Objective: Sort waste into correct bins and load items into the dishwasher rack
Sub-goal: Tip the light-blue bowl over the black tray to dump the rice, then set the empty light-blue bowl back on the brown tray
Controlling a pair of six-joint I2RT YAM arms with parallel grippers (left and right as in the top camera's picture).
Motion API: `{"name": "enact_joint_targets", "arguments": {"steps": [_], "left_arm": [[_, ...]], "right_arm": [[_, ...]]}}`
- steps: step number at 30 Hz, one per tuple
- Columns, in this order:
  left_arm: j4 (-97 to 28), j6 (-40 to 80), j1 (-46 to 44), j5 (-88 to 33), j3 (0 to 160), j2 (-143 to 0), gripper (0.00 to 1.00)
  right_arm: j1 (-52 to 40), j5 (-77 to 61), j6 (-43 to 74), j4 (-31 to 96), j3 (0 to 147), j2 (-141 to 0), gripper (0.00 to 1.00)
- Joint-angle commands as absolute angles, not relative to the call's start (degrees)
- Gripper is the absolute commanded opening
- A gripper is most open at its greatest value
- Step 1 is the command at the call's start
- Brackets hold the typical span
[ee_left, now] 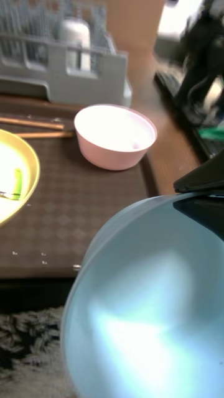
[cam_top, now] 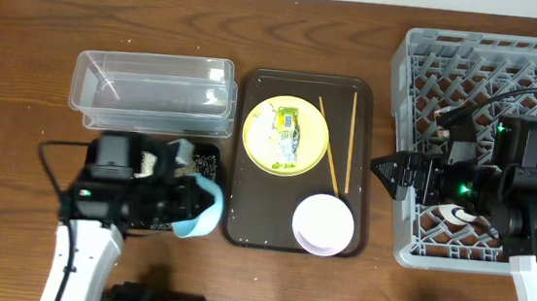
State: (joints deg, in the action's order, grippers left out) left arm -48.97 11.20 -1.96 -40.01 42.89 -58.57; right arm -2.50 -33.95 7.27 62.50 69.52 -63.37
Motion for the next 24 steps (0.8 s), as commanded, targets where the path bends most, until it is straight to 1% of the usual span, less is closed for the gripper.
{"name": "enact_joint_targets", "arguments": {"steps": [1, 7, 9, 10, 16, 17, 19, 21, 24], "left_arm": [[-44.3, 23.2, -12.7, -26.9, 43.5, -58.8, 0.06], [-35.7, 29.8, -31.8, -10.5, 43.4, -65.1, 0.06], [-34.3, 31.3, -36.0, -5.0, 43.4, -68.1, 0.08], [-33.0, 31.8, -38.0, -3.0, 43.4, -70.0, 0.10], [-23.7, 31.8, -45.1, -2.5, 43.4, -79.2, 0.12], [-23.3, 31.9, -45.7, -2.2, 43.4, -80.1, 0.15], [-23.3, 31.9, -46.0, -1.9, 43.5, -81.1, 0.17], [-23.5, 31.8, -45.9, -1.9, 43.7, -80.9, 0.34], [-26.1, 31.5, -45.9, -1.4, 45.8, -79.4, 0.40]], "right_arm": [[-3.1, -33.9, 6.6, 62.6, 69.3, -63.4, 0.99], [-3.1, -33.9, 6.6, 62.5, 69.3, -63.4, 0.99], [-3.1, -33.9, 6.8, 62.6, 69.3, -63.4, 0.99], [-3.1, -33.9, 6.8, 62.6, 69.3, -63.4, 0.99], [-3.1, -33.9, 6.8, 62.6, 69.3, -63.4, 0.99], [-3.1, -33.9, 6.8, 62.6, 69.3, -63.4, 0.99], [-3.1, -33.9, 6.8, 62.8, 69.3, -63.4, 0.99], [-3.1, -33.8, 6.8, 62.8, 69.3, -63.4, 0.99], [-3.1, -33.8, 6.8, 62.8, 69.3, -63.4, 0.99]]}}
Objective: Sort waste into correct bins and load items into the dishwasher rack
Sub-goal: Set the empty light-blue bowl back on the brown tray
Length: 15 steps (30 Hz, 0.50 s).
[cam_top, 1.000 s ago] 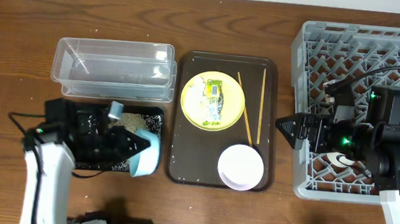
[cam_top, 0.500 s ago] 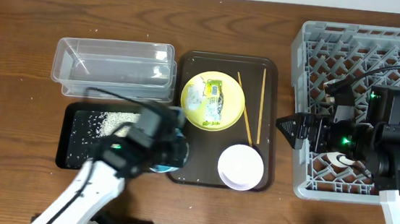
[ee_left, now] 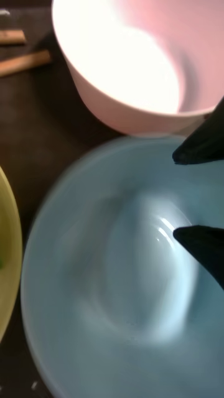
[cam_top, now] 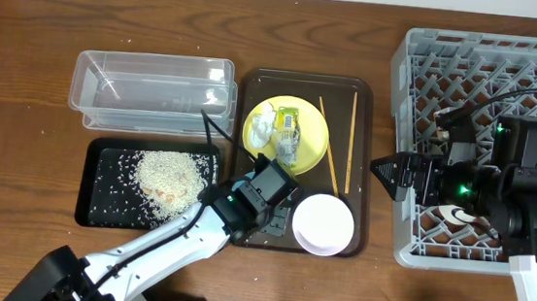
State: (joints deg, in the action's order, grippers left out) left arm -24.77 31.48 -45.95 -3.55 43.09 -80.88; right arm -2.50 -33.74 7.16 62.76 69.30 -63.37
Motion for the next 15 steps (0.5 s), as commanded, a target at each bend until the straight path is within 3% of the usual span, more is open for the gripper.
{"name": "enact_joint_targets", "arguments": {"steps": [1, 7, 15], "left_arm": [[-27.6, 31.5, -46.0, -0.3, 46.9, -78.6, 0.43], [-32.4, 25.1, -45.9, 9.9, 54.5, -74.2, 0.70], [-23.8, 17.8, -39.1, 5.5, 56.6, -83.0, 0.72]], "right_arm": [[-3.1, -33.9, 6.8, 62.8, 69.3, -63.4, 0.99], [-3.1, -33.9, 6.8, 62.8, 69.3, -63.4, 0.99], [-3.1, -33.9, 6.8, 62.8, 69.3, -63.4, 0.99]]}}
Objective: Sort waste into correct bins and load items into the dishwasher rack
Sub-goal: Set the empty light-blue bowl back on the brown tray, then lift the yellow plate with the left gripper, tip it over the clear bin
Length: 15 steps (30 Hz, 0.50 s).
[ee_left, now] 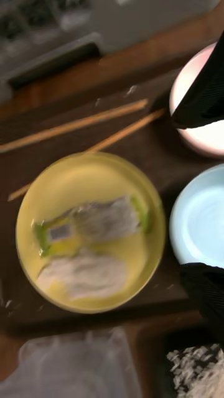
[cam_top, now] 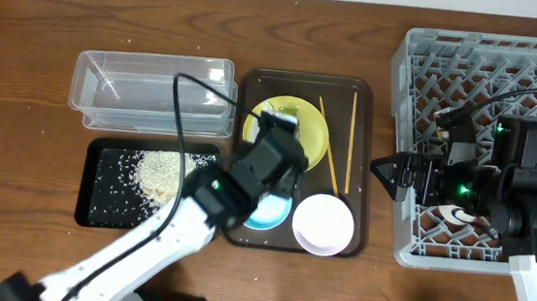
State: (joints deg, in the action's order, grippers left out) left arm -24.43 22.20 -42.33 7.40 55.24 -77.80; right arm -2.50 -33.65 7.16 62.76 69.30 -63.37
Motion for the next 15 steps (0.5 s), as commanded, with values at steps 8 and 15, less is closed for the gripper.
{"name": "enact_joint_targets", "arguments": {"steps": [8, 15], "left_arm": [[-23.7, 15.0, -35.5, -2.8, 69.2, -101.3, 0.72], [-22.4, 15.0, -35.7, -2.8, 70.3, -111.2, 0.63]], "right_arm": [[-3.1, -33.9, 6.9, 62.8, 69.1, -63.4, 0.99], [-3.1, -33.9, 7.9, 62.7, 67.0, -63.4, 0.99]]}}
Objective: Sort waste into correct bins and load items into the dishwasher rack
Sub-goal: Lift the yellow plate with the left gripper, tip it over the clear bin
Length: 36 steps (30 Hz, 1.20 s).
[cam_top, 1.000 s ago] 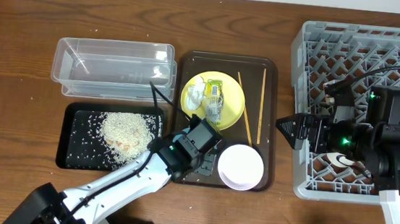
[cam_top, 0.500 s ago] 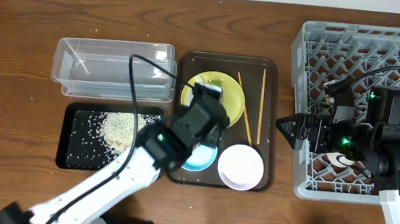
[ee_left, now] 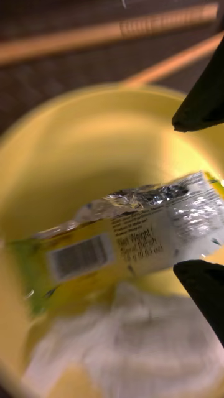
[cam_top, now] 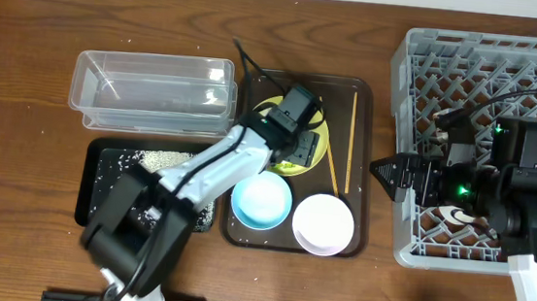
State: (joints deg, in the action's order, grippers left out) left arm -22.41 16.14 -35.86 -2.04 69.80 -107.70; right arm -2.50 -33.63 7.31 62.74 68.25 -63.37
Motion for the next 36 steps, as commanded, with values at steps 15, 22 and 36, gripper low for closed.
{"name": "enact_joint_targets", "arguments": {"steps": [15, 22, 36], "left_arm": [[-33.5, 15.0, -34.6, -0.1, 78.3, -100.4, 0.06], [-37.6, 15.0, -25.5, 8.6, 78.8, -92.6, 0.06], [-37.9, 15.0, -12.0, -9.3, 80.6, -95.0, 0.55]], "right_arm": [[-3.1, -33.9, 7.8, 61.6, 65.2, -63.4, 0.99], [-3.1, -33.9, 7.8, 60.8, 65.3, -63.4, 0.99], [-3.1, -33.9, 7.8, 60.6, 65.3, -63.4, 0.99]]}}
